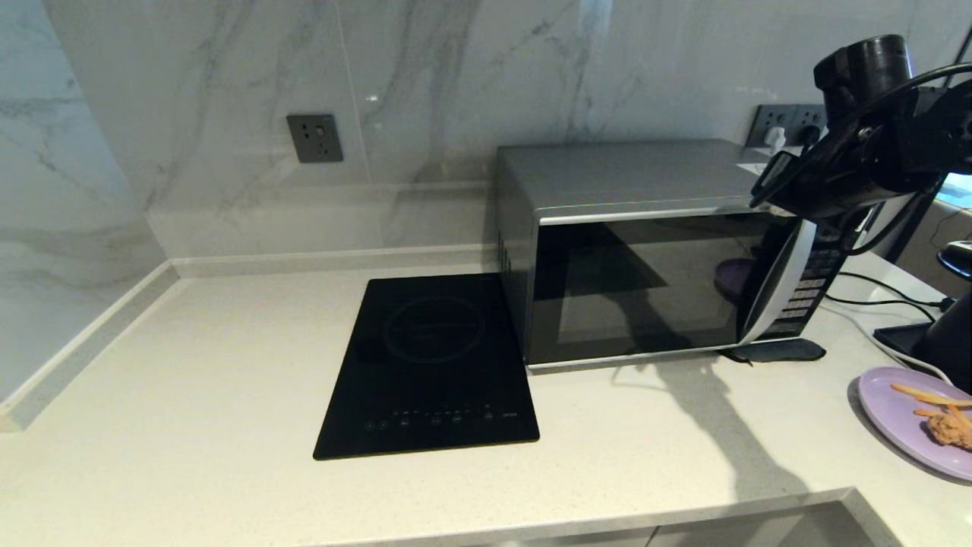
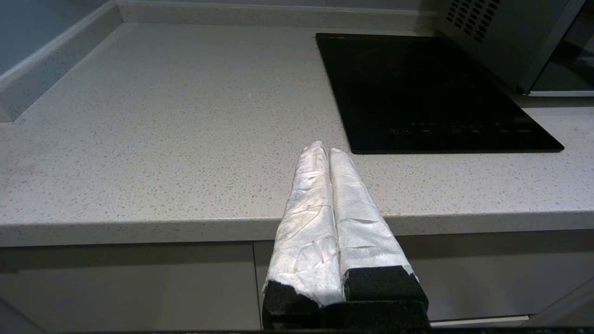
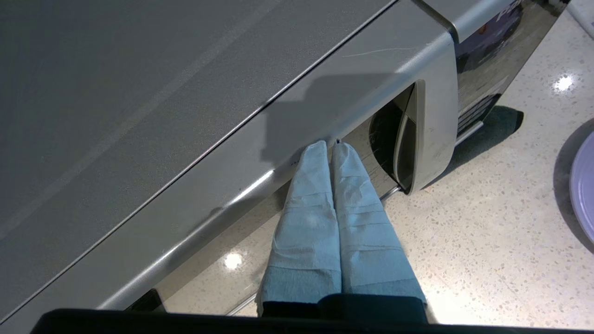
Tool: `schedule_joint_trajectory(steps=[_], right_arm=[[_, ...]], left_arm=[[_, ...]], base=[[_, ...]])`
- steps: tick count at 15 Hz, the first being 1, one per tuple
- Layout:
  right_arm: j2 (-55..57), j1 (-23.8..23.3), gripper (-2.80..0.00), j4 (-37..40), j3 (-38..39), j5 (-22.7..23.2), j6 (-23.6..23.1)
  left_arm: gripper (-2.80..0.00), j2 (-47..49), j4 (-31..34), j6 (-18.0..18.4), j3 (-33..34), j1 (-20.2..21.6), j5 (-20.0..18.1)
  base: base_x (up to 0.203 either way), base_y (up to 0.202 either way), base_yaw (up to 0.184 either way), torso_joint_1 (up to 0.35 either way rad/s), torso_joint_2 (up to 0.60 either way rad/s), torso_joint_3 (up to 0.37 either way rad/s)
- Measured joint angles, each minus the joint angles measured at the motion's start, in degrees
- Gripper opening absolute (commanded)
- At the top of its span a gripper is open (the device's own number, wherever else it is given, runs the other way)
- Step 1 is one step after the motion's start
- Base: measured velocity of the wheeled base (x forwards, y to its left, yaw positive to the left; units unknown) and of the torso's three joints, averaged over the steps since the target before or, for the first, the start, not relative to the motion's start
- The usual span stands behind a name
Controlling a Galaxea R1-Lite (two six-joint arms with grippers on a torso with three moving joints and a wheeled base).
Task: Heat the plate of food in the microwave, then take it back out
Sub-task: Close the microwave oven
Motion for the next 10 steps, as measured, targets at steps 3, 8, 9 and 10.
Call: schedule_joint_trajectory(steps=[3, 8, 9, 10], right_arm=[[-2.2, 0.1, -2.80, 0.7, 1.9, 1.5, 0.0], [-11.6, 5.8, -2.80, 6.3, 8.0, 4.9, 0.8], [-13.2, 7.6, -2.80, 6.6, 9.4, 4.9, 1.0], [-14.8, 9.5, -2.80, 6.8, 10.6, 4.9, 1.1]], left_arm=[[-2.80, 0.0, 0.0, 0.0, 0.0, 0.0, 0.0], [-2.80, 0.0, 0.0, 0.0, 0.0, 0.0, 0.0], [-2.80, 0.0, 0.0, 0.0, 0.0, 0.0, 0.0], [-2.80, 0.0, 0.0, 0.0, 0.0, 0.0, 0.0]], base=[[0.000, 0.000, 0.000, 0.000, 0.00, 0.000], [0.000, 0.000, 0.000, 0.000, 0.00, 0.000], [0.000, 0.000, 0.000, 0.000, 0.00, 0.000], [0.000, 0.000, 0.000, 0.000, 0.00, 0.000]])
